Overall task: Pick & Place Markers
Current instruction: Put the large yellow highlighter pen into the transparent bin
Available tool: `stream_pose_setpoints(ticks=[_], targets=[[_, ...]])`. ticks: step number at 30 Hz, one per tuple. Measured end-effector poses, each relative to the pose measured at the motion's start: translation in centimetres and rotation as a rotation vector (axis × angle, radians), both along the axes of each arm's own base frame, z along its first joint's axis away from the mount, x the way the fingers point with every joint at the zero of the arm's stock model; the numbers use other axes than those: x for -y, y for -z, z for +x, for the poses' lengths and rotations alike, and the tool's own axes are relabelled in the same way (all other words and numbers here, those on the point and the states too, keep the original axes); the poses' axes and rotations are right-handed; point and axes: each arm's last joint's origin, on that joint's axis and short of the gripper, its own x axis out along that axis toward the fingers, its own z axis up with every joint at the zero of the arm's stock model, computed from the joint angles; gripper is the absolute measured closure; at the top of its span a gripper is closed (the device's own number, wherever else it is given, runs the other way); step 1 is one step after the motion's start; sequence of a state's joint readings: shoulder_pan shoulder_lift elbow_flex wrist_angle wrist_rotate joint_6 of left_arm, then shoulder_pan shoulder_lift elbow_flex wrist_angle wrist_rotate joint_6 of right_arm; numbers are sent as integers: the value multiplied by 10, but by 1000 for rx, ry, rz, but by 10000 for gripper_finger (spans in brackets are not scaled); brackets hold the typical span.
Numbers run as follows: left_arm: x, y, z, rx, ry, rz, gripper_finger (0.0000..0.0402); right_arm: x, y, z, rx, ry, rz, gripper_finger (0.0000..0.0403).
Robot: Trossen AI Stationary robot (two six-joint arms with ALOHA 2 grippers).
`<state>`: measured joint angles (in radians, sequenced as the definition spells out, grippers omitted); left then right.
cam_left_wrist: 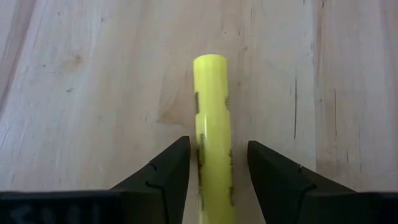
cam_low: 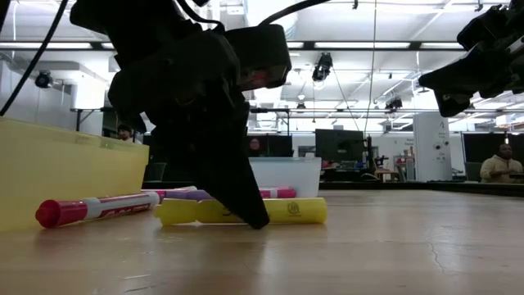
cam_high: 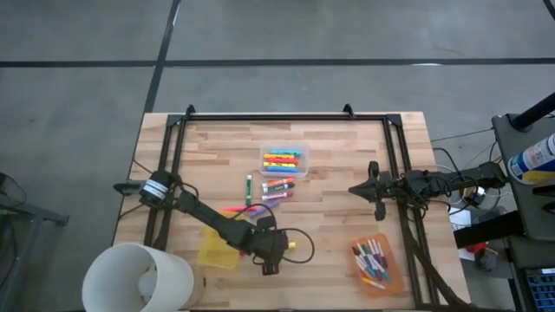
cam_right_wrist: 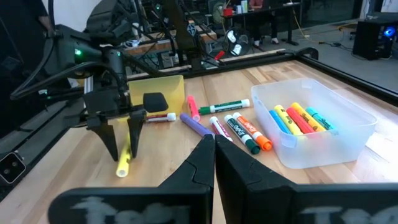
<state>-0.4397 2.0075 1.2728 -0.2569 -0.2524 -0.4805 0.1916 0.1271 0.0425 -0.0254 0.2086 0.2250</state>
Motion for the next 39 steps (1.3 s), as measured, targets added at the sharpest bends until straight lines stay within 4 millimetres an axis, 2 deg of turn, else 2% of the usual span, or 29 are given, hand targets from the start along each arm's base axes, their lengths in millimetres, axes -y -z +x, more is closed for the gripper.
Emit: stream_pose_setpoints(ticks=[5, 15, 27, 33, 39], targets=[[-2, 0, 2, 1, -7, 2, 252, 0, 0, 0, 0, 0, 0, 394], [-11, -10, 14, 33, -1, 32, 350, 0, 0, 0, 0, 0, 0, 394], [-35, -45, 33, -23, 40, 159, 340, 0, 0, 0, 0, 0, 0, 394], [-58, -69, 39, -95, 24, 309, 340, 0, 0, 0, 0, 0, 0, 394], [-88, -90, 46, -120, 2, 363, 340, 0, 0, 0, 0, 0, 0, 394]])
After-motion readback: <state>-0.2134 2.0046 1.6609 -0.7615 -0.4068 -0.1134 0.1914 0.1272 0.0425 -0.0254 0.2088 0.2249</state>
